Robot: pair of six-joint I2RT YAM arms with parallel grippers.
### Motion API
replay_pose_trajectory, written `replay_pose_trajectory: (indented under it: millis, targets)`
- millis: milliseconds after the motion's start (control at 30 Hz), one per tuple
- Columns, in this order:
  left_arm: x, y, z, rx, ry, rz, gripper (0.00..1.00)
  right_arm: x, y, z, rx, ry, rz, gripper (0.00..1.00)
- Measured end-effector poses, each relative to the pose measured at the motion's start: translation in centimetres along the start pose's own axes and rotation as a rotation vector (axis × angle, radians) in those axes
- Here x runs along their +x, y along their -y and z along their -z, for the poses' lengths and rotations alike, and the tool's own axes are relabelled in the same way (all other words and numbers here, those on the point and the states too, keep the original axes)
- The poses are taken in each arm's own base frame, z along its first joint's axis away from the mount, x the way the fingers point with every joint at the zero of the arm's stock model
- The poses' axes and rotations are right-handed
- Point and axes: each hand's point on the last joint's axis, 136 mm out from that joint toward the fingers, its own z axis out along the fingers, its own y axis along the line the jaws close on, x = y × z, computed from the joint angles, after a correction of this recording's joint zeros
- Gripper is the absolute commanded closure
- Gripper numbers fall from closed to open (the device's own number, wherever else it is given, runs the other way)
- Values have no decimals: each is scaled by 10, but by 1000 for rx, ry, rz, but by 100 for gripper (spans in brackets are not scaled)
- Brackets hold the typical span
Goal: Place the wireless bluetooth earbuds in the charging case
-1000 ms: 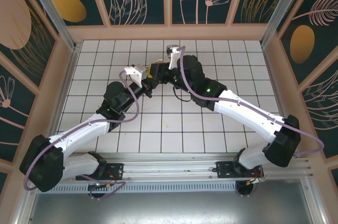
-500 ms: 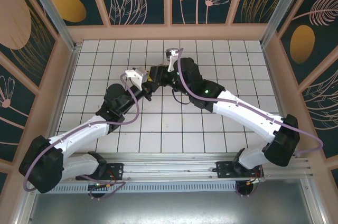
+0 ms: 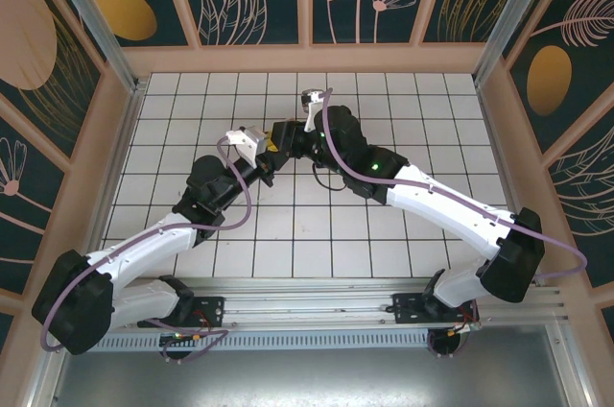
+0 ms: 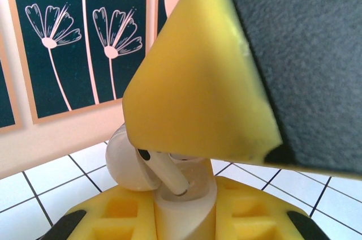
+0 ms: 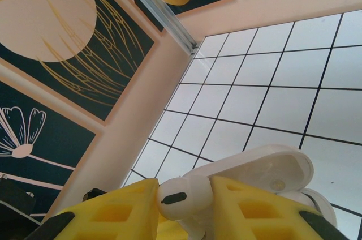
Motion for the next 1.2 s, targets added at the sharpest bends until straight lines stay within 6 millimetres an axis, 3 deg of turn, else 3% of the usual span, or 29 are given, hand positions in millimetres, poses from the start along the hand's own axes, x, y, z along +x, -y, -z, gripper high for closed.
replay_pose_trajectory:
  millis: [933, 1200]
  targets:
    - [4, 1, 0, 5, -11, -12, 100, 4, 1, 0, 9, 13, 3, 65]
    - [6, 1, 0, 8, -20, -15, 100, 4, -3, 1, -2, -5, 1, 57]
